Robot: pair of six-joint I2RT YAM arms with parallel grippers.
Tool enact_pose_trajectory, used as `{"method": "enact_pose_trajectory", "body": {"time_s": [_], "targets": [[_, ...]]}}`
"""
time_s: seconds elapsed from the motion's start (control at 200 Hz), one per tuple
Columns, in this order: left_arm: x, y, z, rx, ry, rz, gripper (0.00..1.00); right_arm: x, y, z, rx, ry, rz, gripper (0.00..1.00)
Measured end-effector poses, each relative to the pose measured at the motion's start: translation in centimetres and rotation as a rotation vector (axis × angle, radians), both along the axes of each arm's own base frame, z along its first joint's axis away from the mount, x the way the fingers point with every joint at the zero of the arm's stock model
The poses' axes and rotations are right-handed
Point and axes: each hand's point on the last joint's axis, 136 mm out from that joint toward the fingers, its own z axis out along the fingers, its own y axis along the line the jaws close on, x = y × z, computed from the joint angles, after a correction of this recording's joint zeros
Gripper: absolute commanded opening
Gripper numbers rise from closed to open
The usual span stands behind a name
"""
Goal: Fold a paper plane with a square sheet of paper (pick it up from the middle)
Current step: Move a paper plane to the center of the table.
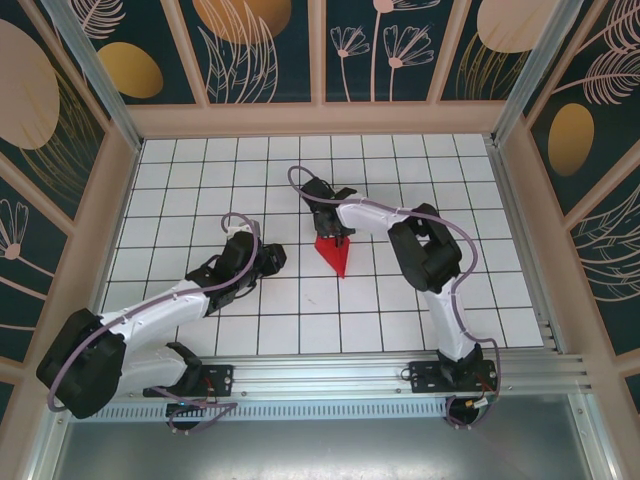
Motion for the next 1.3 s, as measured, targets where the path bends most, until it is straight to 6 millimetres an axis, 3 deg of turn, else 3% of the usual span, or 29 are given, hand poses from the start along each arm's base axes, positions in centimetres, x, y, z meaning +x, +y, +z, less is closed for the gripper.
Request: {"method": "enact_pose_trajectory", "body": {"time_s": [0.235,0.335,0.595,0.701,0.796,0.986,1.066,1.301], "targets": [[-0.1,-0.1,-0.6,0.006,0.019,-0.008,0.45,-0.5,0.2,0.2,-0.011,0.009,0.009,0.39],[-0.1,-0.1,-0.7,0.008,0.022,-0.008,0.45,-1.0,0.8,1.2,0.021,0.011,0.026,0.43],[-0.1,-0.2,-1.0,0.014,0.028,-0.008,0.45,-3.2,3.3,9.3,0.263,-0.052,0.106,0.47],[0.0,-0.2,-1.3,0.020,0.036,-0.008,0.45,-4.3,3.2,10.9,0.331,-0.073,0.128,0.54],[0.0,-0.2,-1.3,0.021,0.038,-0.008,0.45,-5.4,2.0,9.6,0.343,-0.051,0.124,0.58],[0.0,-0.2,-1.3,0.020,0.038,-0.008,0.45,-8.1,-1.0,4.2,0.331,0.084,0.110,0.59],[0.0,-0.3,-1.3,0.019,0.039,-0.009,0.45,-8.6,-1.0,3.5,0.336,0.107,0.127,0.58],[0.0,-0.3,-1.3,0.018,0.038,-0.010,0.45,-9.1,0.6,2.7,0.366,0.121,0.177,0.43]]}}
